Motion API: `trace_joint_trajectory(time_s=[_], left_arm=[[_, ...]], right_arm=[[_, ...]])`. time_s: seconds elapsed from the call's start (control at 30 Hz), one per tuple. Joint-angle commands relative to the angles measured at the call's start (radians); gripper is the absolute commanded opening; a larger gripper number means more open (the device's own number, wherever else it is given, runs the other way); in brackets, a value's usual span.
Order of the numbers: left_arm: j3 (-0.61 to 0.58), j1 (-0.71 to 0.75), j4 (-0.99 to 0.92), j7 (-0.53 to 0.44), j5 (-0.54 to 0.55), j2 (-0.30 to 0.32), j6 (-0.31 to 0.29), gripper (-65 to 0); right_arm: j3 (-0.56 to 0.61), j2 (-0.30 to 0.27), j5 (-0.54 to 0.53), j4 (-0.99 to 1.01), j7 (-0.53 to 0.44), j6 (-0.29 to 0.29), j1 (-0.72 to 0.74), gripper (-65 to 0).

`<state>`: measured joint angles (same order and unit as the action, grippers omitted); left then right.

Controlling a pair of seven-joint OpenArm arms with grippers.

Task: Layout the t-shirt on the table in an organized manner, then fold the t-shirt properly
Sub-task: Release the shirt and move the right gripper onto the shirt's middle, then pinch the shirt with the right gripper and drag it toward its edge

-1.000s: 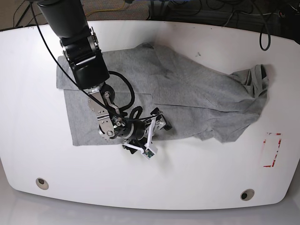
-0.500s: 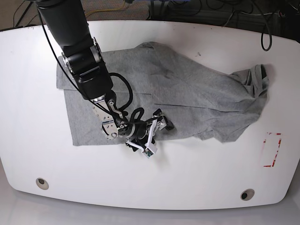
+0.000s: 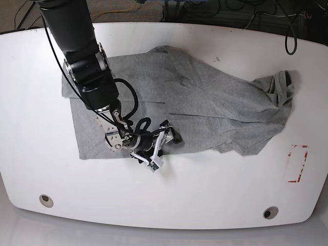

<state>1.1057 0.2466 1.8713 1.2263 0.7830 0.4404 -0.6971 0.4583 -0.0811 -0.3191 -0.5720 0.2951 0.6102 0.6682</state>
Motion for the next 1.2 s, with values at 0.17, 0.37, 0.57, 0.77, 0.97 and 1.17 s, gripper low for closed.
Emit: trace_joint_trajectory(time_s=[0.17, 0.37, 0.57, 0.77, 0.97, 1.17], left_arm=[[-0.002, -0.003, 0.017, -0.023, 0.013, 0.024, -0.001, -17.9], [-0.003, -0.003, 0.017, -0.023, 0.013, 0.024, -0.001, -17.9], [-0.003, -0.003, 0.017, -0.023, 0.013, 0.024, -0.001, -17.9], [-0.005, -0.005, 0.017, -0.023, 0.011, 0.024, -0.001, -17.9], [-0.032, -0.006, 0.017, -0.023, 0.011, 0.024, -0.001, -17.9], [-0.077, -0.008, 0.017, -0.023, 0.011, 0.024, -0.001, -17.9]], right_arm=[[-0.003, -0.033, -0.001, -0.004, -0.069, -0.003, -0.005, -55.8], [-0.003, -0.053, -0.001, -0.009, -0.087, -0.005, -0.037, -62.6], [-0.006, -0.078, -0.002, -0.015, -0.086, -0.006, -0.060, -65.0], [-0.010, -0.138, -0.013, -0.085, -0.084, -0.011, -0.104, -65.0], [-0.074, -0.204, -0.010, -0.187, -0.070, -0.065, -0.181, -65.0], [-0.211, -0.248, -0.004, -0.294, -0.010, -0.075, -0.252, -65.0]])
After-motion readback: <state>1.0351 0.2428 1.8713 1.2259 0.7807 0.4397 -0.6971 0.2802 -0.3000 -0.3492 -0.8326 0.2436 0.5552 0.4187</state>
